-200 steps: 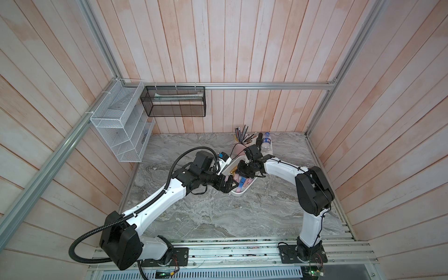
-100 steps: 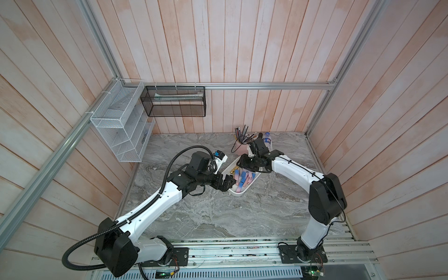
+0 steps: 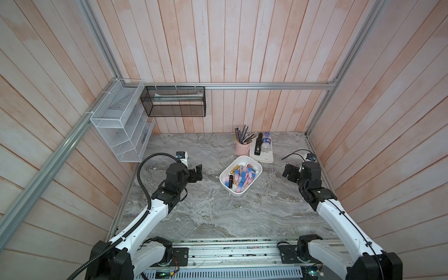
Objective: Put the lipstick into the storage box
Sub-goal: Place the lipstick in the storage box, then reset both arms
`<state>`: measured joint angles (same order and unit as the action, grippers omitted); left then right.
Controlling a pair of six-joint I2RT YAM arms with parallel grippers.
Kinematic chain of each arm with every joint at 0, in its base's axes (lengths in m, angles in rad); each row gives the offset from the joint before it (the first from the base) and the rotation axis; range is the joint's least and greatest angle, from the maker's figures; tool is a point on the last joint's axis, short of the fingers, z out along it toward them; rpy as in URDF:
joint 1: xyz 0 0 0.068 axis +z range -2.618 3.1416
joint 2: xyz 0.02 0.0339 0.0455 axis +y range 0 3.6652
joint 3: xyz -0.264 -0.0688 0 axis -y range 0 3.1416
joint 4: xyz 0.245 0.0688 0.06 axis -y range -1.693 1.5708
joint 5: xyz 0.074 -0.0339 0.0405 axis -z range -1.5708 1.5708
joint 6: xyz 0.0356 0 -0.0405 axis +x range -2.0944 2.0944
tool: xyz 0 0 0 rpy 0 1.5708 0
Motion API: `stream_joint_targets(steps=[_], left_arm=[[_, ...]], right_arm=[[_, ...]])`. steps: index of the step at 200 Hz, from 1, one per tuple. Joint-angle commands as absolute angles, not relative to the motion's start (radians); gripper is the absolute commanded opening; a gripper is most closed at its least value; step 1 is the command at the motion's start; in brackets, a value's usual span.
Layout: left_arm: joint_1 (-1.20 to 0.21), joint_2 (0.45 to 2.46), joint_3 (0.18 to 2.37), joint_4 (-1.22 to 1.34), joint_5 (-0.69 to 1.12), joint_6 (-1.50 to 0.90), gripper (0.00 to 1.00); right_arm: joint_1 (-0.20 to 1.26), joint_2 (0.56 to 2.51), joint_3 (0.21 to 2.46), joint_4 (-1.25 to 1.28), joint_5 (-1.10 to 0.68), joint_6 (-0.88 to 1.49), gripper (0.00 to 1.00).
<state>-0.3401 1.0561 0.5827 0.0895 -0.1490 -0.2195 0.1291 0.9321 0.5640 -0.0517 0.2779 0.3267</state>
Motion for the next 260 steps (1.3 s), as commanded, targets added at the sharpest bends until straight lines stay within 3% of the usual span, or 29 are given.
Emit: stream_joint_targets(steps=[1,44,95,130,160,174,215,228,245,260], left_arm=[[-0.328,1.028,0.465,0.448,-0.330,-0.046,1.00],[-0.188,1.095,0.350,0.597,-0.378,-0.011,1.00],[-0.059,1.257,0.238,0.937,-0.284,-0.019,1.00],[-0.017,1.408,0.235,1.109,-0.226,-0.052,1.00],[-0.015,1.589,0.217,1.330,-0.202,-0.033,1.00],[-0.014,1.543,0.255,1.172,-0.182,-0.049,1.00],[-0.011,1.575,0.257,1.224,-0.181,-0.038,1.00],[-0.009,1.570,0.259,1.211,-0.178,-0.043,1.00],[-0.009,1.569,0.259,1.210,-0.180,-0.042,1.00],[-0.015,1.571,0.256,1.220,-0.192,-0.037,1.00]], right_arm=[[0.103,0.864,0.433,0.260,0.387,0.143,0.98],[0.033,0.873,0.282,0.474,0.394,0.101,0.98],[-0.105,0.907,0.136,0.803,0.214,0.100,0.98],[-0.161,1.025,0.098,1.025,0.103,0.166,0.98],[-0.163,1.245,0.123,1.205,0.039,0.171,0.98],[-0.164,1.348,0.139,1.285,0.015,0.182,0.98],[-0.121,1.499,0.188,1.290,-0.104,0.083,0.98],[-0.104,1.588,0.170,1.470,-0.061,0.102,0.98],[-0.097,1.518,0.226,1.244,-0.070,0.067,0.98],[-0.082,1.553,0.206,1.328,-0.036,0.066,0.98]])
